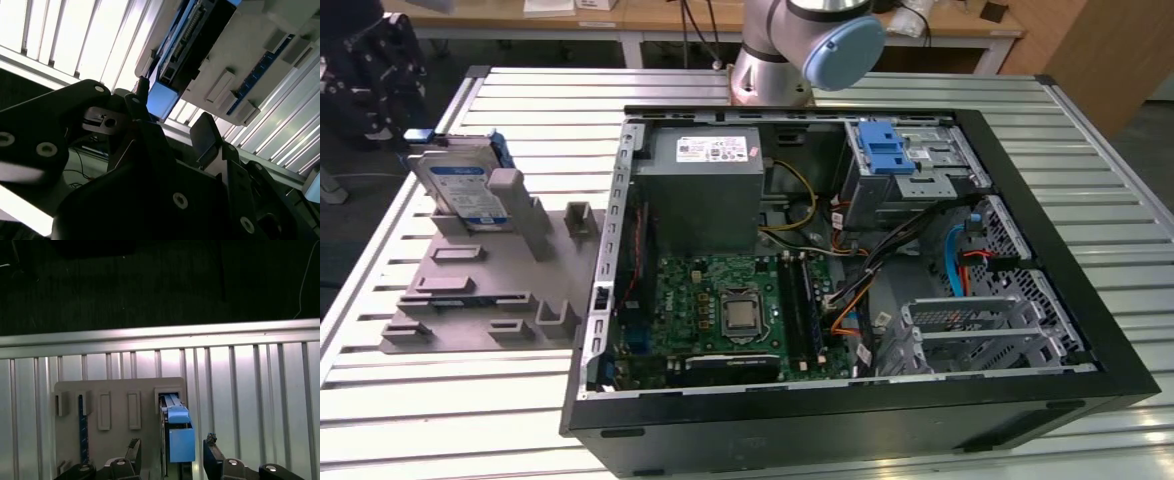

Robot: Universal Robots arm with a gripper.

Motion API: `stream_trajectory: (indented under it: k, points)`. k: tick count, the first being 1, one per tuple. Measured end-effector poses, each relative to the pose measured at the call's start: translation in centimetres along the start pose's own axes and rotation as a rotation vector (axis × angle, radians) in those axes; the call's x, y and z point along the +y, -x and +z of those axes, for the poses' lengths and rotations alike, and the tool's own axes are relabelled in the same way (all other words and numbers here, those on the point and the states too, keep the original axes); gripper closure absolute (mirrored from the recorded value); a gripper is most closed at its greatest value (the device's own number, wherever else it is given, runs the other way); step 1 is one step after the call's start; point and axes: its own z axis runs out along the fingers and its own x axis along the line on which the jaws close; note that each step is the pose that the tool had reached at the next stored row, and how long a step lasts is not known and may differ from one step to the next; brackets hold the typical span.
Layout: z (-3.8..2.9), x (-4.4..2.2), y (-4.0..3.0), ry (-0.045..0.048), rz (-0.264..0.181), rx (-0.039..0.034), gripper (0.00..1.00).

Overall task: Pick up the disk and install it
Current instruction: 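Pick up the disk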

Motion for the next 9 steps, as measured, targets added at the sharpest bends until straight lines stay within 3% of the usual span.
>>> stream_trajectory:
  k: [9]
  points:
    - [1.42,0.02,0.09,0.0001,0.000,0.0003,0.40]
